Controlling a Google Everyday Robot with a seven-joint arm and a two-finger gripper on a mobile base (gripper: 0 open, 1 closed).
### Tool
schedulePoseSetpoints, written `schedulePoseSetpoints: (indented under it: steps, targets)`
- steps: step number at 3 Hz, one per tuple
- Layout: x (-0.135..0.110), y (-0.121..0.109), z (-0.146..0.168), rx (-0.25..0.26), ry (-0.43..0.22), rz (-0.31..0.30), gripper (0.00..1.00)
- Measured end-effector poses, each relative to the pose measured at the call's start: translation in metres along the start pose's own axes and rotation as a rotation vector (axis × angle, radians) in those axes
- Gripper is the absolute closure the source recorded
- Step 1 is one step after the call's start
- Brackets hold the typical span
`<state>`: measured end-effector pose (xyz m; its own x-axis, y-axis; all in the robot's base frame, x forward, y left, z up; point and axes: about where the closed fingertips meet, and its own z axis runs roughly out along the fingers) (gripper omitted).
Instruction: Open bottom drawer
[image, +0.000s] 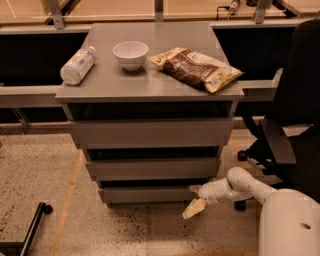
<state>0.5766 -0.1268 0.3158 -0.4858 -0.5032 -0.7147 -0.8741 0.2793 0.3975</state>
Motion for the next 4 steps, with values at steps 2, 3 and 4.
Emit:
schedulePoseSetpoints:
  steps: [2,3,4]
  targets:
    - [0.052,-0.002,0.029,-0.001,0.059,0.100,0.00]
    - [0.046,-0.024,0.030,0.066,0.063,0.038,0.00]
    - [0.036,-0.044,0.022,0.126,0.065,-0.020,0.00]
